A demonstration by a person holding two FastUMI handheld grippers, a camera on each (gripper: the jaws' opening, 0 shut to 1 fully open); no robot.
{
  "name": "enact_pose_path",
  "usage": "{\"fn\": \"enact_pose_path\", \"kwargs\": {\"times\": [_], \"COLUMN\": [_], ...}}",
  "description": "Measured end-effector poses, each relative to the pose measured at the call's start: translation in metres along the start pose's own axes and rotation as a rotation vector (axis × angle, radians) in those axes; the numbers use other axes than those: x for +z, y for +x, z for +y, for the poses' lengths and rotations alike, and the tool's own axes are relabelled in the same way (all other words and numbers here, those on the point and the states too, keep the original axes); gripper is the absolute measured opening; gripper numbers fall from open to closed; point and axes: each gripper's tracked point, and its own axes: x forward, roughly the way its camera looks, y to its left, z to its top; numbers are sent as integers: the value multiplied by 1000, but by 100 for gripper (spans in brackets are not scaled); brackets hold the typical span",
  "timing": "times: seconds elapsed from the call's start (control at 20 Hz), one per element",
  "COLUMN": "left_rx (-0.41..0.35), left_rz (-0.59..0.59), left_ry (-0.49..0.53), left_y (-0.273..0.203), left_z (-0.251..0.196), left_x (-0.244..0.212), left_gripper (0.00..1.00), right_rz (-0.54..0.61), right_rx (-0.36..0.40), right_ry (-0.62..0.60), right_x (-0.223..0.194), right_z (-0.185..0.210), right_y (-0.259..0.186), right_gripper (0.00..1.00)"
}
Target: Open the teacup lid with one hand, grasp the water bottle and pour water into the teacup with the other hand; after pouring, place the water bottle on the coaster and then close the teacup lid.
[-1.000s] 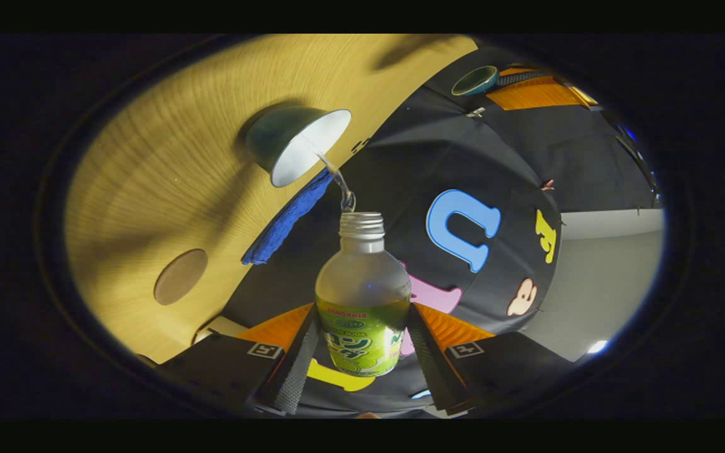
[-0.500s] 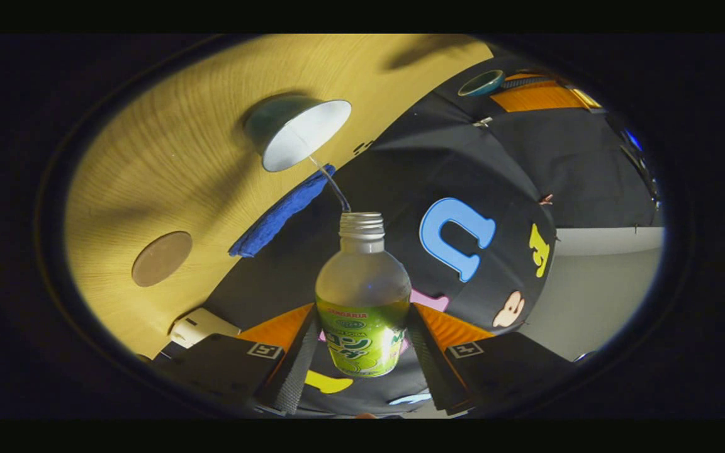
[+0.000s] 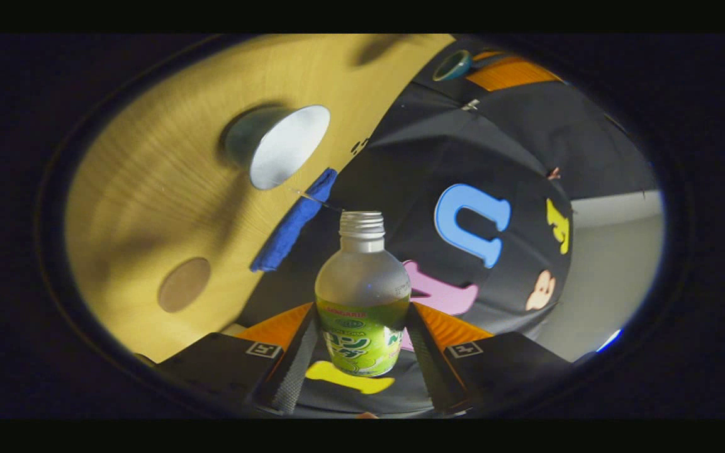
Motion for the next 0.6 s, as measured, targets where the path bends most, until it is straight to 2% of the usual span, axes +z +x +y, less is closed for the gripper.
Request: {"fn": "enact_pose_path", "kwargs": {"times": [0.35, 0.6], "left_rx": [12, 16], "left_rz": [1, 5], "left_ry": [0, 3], "left_y": [0, 1], "left_z": [4, 5], "left_x": [0, -3], "left_gripper": [31, 31], "right_rz": [19, 18], "right_rx": [166, 281], "right_ry": [452, 928], "right_x": [16, 32], "right_z": [36, 41], "right_y": [-4, -10], "right_gripper": [80, 81]}}
